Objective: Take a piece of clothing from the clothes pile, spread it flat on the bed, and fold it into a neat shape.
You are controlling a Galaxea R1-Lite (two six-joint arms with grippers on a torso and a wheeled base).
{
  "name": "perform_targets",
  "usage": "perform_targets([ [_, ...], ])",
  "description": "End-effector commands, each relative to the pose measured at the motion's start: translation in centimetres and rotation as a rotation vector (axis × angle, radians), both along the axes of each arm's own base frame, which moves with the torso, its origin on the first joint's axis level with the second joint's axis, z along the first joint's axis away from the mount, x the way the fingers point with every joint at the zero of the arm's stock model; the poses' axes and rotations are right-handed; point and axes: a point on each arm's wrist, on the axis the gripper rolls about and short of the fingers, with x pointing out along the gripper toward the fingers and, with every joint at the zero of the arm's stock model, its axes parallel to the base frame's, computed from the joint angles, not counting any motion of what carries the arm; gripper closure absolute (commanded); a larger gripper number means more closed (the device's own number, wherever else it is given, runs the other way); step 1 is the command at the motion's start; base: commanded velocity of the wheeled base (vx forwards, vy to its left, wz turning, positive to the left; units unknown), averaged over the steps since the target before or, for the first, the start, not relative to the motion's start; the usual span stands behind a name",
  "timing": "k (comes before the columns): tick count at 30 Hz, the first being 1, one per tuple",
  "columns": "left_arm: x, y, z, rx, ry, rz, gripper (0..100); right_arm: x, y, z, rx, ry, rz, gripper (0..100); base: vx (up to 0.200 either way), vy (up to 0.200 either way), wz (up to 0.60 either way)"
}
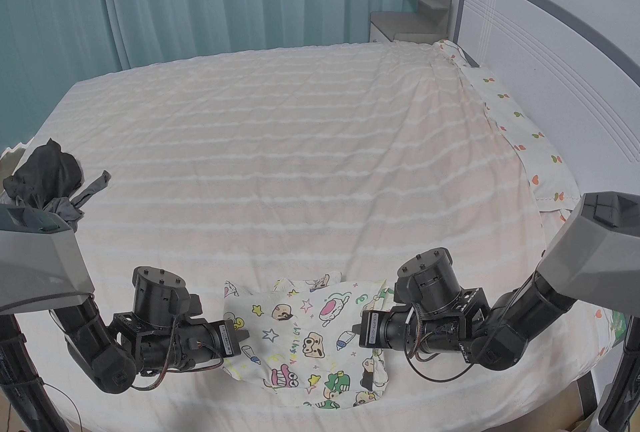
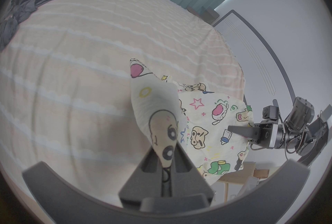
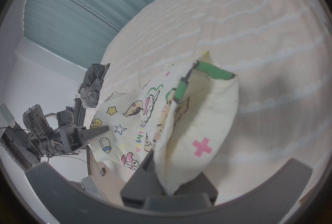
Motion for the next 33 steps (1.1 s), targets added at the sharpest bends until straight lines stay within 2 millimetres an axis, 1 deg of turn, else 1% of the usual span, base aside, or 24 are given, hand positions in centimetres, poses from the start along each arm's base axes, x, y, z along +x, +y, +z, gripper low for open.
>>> perform_targets([
  [1,0.0,-0.5,0.2,-0.018,-0.002,-0.005,100,-0.2,-0.3,0.2,0.000,0.000,-0.002,100,0.000,-0.200,0.00],
  [9,0.1,-0.7,0.3,-0.025,-0.003,0.004,100,0.1,-0.8,0.1,-0.004,0.004,-0.019,100,0.000,-0.200,0.00],
  [19,0.1,-0.7,0.2,-0.036,0.011,0.016,100,0.2,-0.9,-0.2,-0.011,0.010,-0.022,100,0.000,-0.200,0.00],
  [22,0.1,-0.7,0.1,-0.035,0.016,0.017,100,0.2,-0.9,-0.6,-0.018,0.018,-0.022,100,0.000,0.000,0.00],
  [25,0.0,-0.7,-0.6,-0.023,0.041,0.018,100,0.3,-0.8,-1.7,-0.038,0.036,-0.023,100,0.000,0.000,0.00],
  [29,0.0,-0.7,-1.2,-0.015,0.061,0.019,100,0.4,-0.7,-2.3,-0.035,0.035,-0.022,100,0.000,0.000,0.00],
  [33,0.0,-0.7,-1.2,-0.014,0.062,0.019,100,0.6,-0.7,-2.4,-0.033,0.034,-0.026,100,0.000,0.000,0.00],
])
